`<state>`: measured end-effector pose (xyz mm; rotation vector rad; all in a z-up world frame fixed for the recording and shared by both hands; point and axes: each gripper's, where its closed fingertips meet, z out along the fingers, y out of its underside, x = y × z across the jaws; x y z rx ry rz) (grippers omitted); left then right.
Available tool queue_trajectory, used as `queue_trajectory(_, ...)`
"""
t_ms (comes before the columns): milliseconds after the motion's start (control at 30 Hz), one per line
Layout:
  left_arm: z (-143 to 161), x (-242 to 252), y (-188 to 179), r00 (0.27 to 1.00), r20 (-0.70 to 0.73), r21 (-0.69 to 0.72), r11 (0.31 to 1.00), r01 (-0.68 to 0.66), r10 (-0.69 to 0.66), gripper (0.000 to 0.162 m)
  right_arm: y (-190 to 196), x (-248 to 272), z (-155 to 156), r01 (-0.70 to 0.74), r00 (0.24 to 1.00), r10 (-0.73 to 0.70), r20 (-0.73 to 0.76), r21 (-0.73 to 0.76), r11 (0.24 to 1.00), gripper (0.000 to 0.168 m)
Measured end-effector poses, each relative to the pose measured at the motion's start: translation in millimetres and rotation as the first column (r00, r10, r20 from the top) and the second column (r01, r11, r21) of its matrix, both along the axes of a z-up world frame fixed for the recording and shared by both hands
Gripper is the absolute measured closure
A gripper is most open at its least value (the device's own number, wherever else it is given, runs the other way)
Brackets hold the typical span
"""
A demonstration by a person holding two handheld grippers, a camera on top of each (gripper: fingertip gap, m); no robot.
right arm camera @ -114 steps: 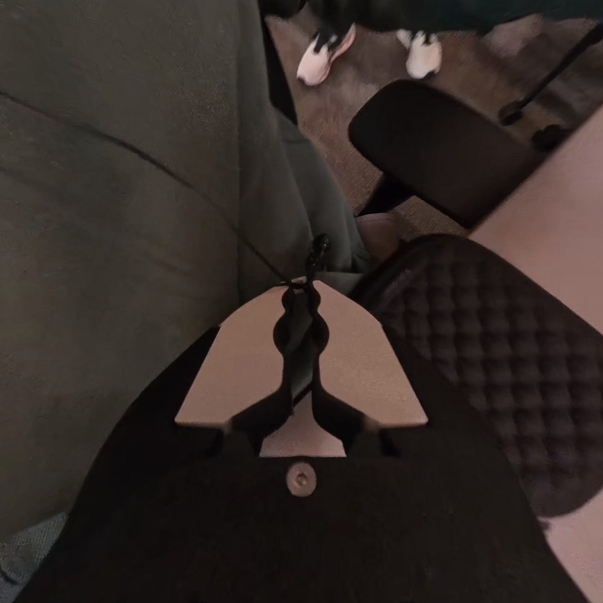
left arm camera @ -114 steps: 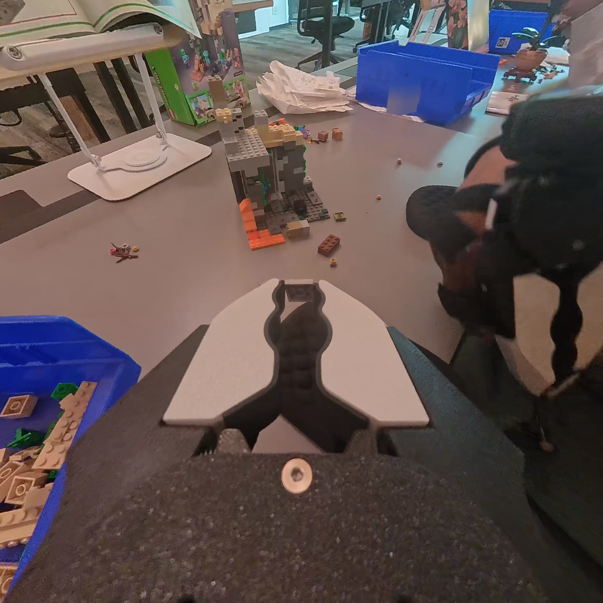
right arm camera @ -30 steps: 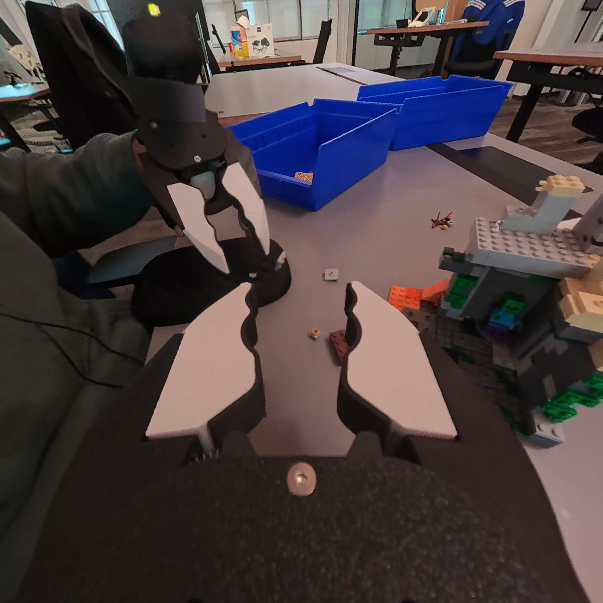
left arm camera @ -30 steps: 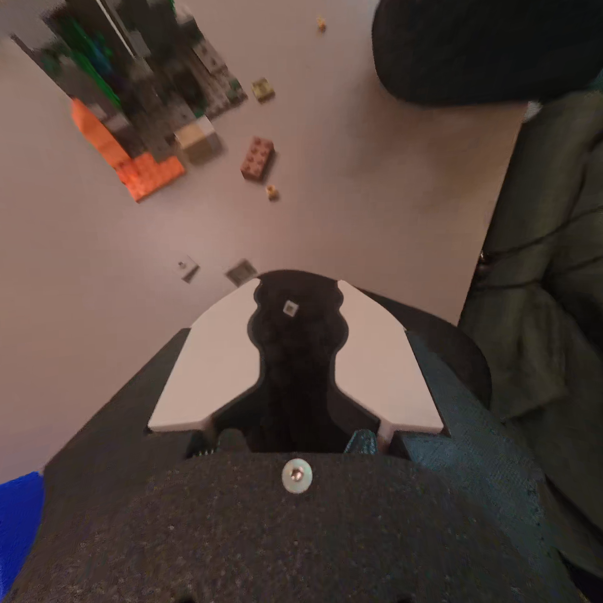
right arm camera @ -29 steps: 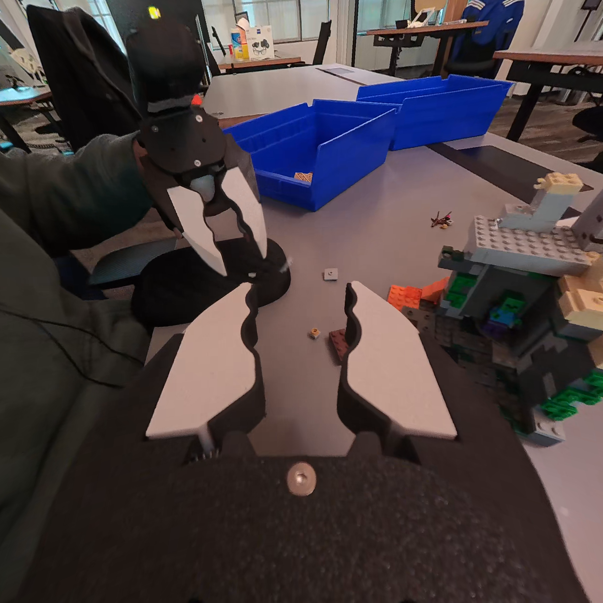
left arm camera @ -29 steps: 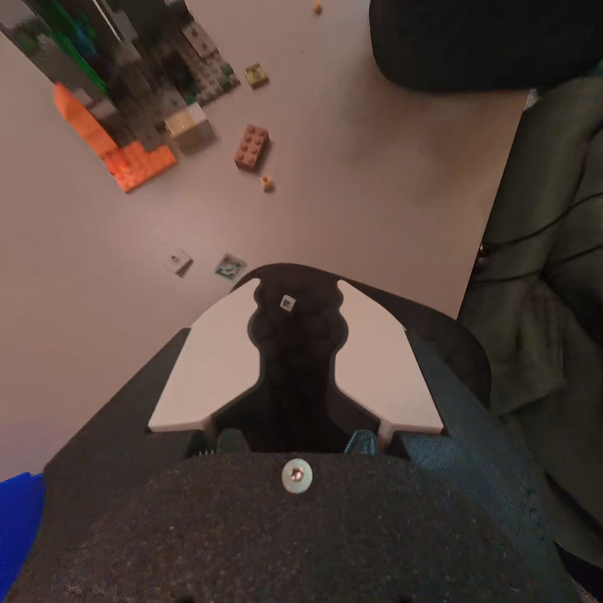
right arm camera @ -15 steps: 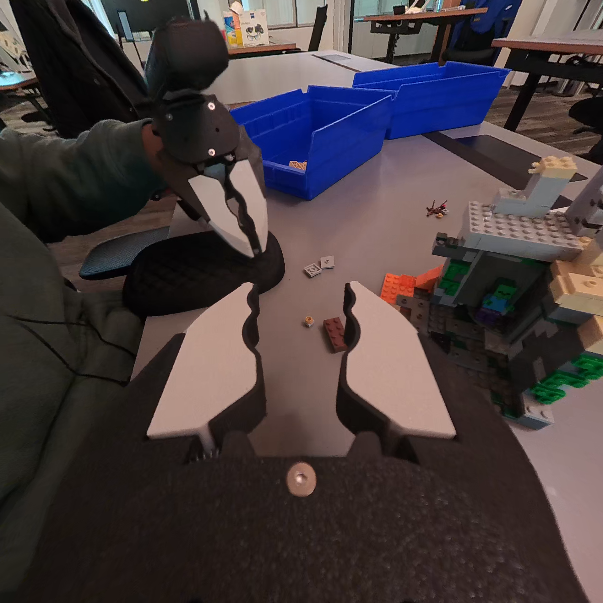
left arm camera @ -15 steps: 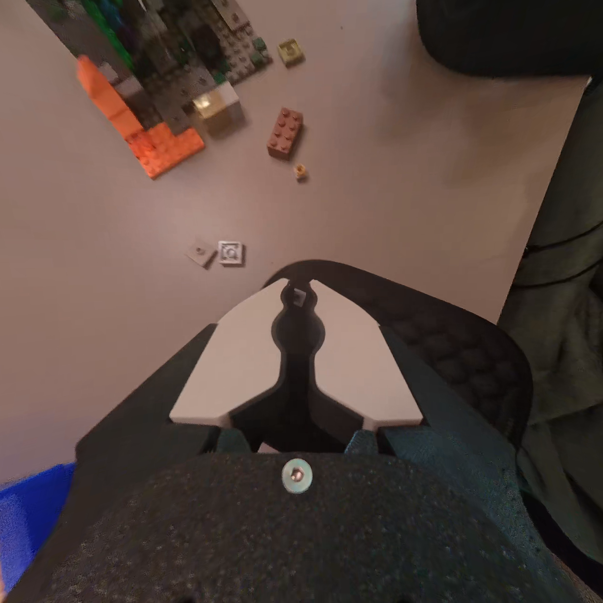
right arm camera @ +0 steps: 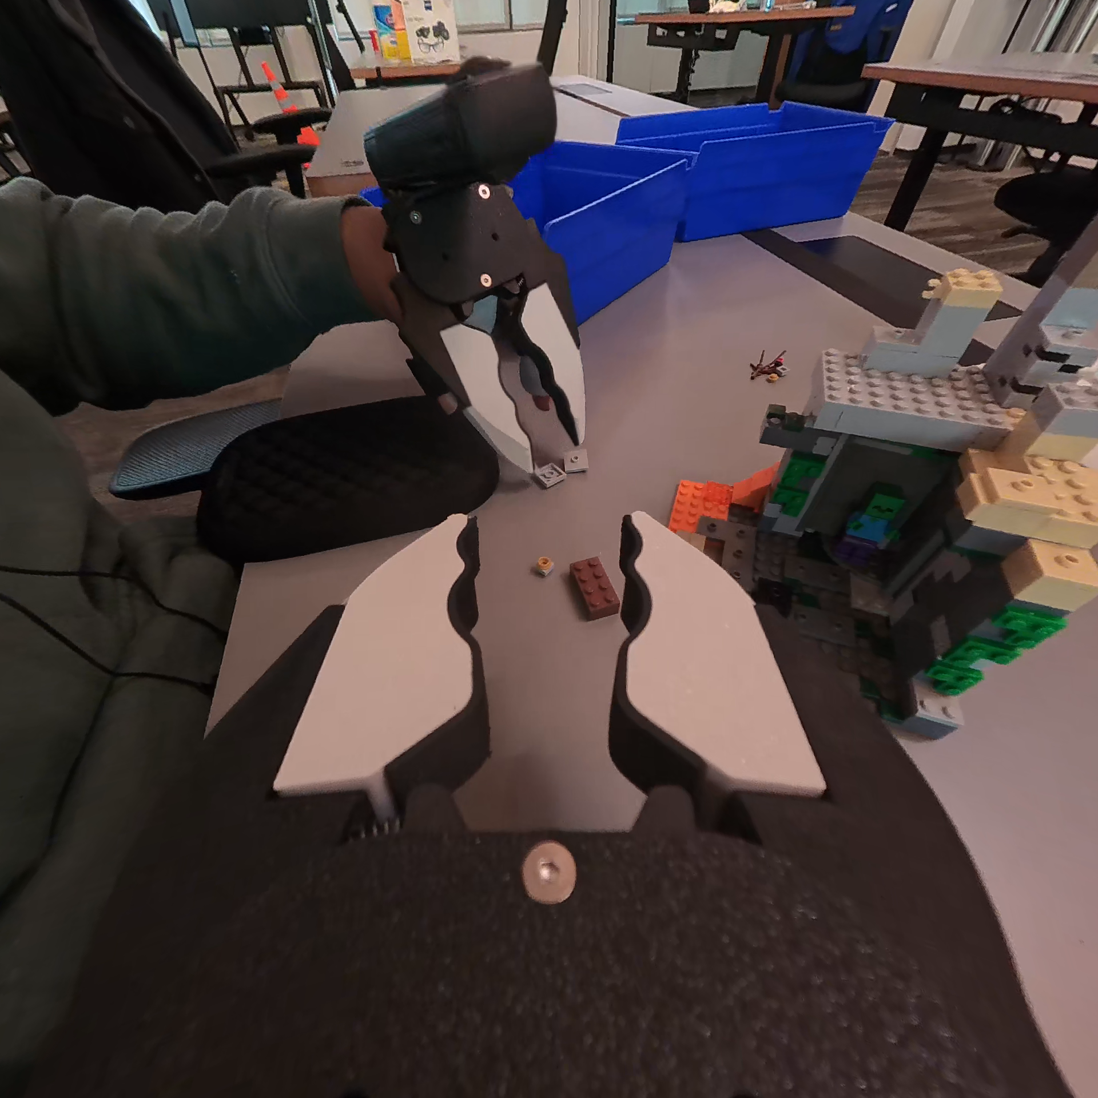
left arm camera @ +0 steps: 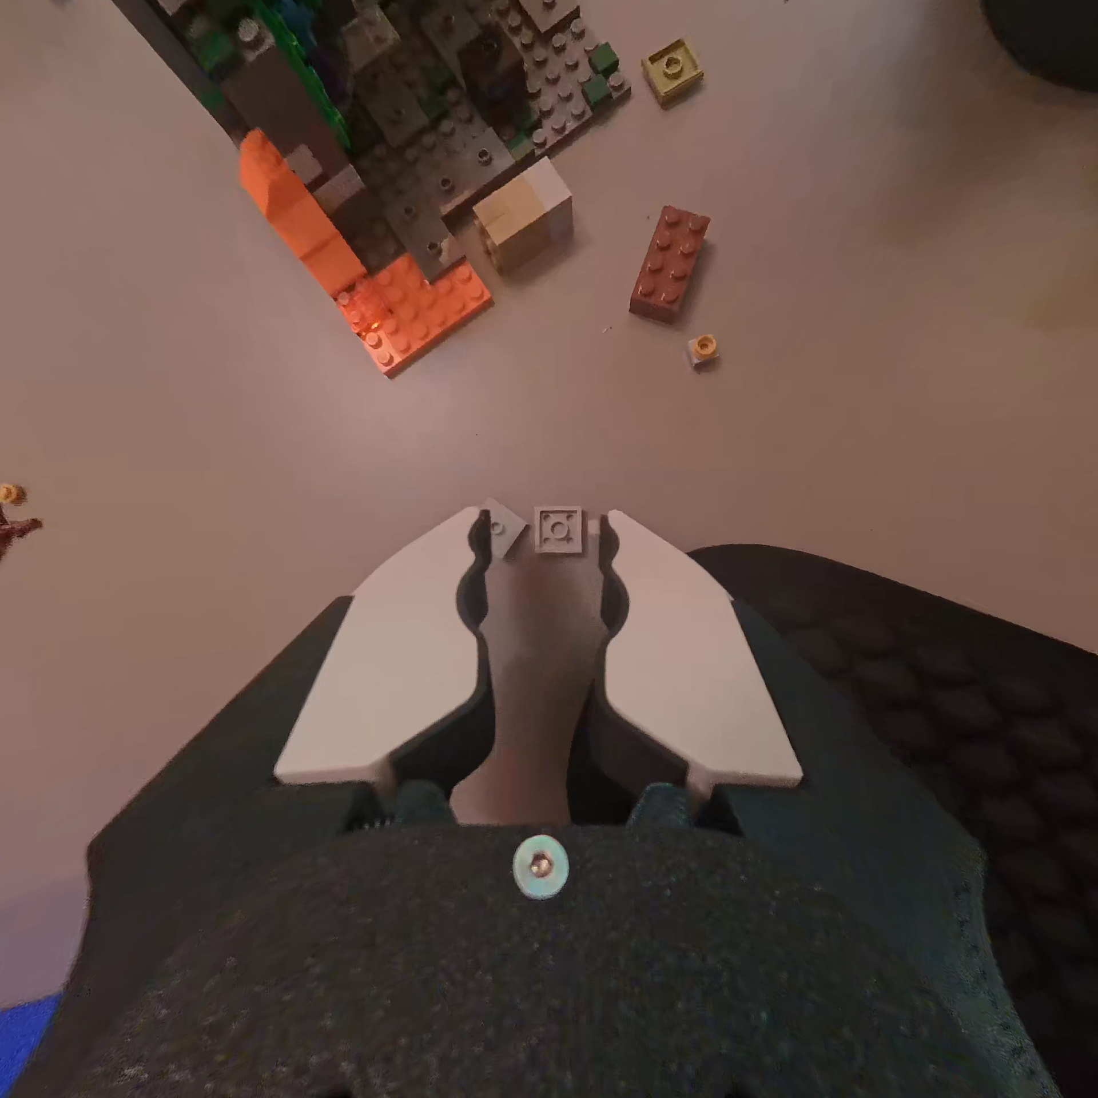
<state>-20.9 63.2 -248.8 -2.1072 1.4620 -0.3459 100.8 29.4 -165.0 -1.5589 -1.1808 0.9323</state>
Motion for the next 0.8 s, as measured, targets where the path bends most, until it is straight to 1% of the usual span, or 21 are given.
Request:
queue_trajectory(100,3.8,-7.3,0.8,1.000,-0.012,0.011,1.000,0.009,-0.009,0.117,0.4,-1.2,-1.9,-0.004,1.000,0.004,0.005,-0.005,1.000,0.123)
queue_trajectory(200,-0.2,-12.9,4.0,1.000,-0.028,-0.004,1.000,-0.002,0.002,0.114,-0.7,-3.6,-5.2,-0.010,1.000,0.011,0.019,-0.009,1.000,0.124)
queue_trajectory(267,-3.3,-12.5,5.5,1.000,-0.021,-0.032,0.999,-0.006,0.005,0.114,-1.7,-4.5,-8.4,-0.012,0.999,0.012,0.035,-0.007,1.000,0.124)
queue_trajectory(333,-6.7,-7.2,1.7,1.000,-0.011,-0.078,0.997,0.022,-0.023,0.109,-2.5,-5.0,-11.3,-0.013,0.999,0.013,0.048,-0.006,1.000,0.125)
queue_trajectory(400,-16.3,-7.4,0.4,0.996,-0.067,-0.109,0.993,0.048,-0.055,0.103,-2.5,-5.3,-13.2,-0.013,0.998,0.013,0.054,-0.010,1.000,0.125)
queue_trajectory(433,-16.6,-4.4,1.5,0.996,-0.060,-0.119,0.991,0.054,-0.061,0.103,-2.3,-5.5,-13.7,-0.012,0.998,0.013,0.055,-0.013,1.000,0.125)
queue_trajectory(500,-17.8,-1.6,3.6,0.995,-0.068,-0.134,0.989,0.067,-0.077,0.106,-1.9,-5.5,-14.3,-0.011,0.998,0.011,0.056,-0.016,1.000,0.125)
queue_trajectory(633,-17.7,1.7,4.2,0.992,-0.077,-0.157,0.984,0.089,-0.102,0.120,-0.7,-4.4,-16.5,-0.003,0.998,0.004,0.065,-0.021,1.000,0.125)
queue_trajectory(700,-17.4,0.5,5.2,0.990,-0.090,-0.153,0.984,0.089,-0.104,0.137,-0.5,-4.1,-17.4,-0.002,0.998,0.004,0.067,-0.024,1.000,0.125)
queue_trajectory(800,-17.5,0.0,4.7,0.992,-0.078,-0.153,0.985,0.082,-0.095,0.148,-0.4,-3.8,-18.6,-0.002,0.998,0.004,0.070,-0.027,1.000,0.126)
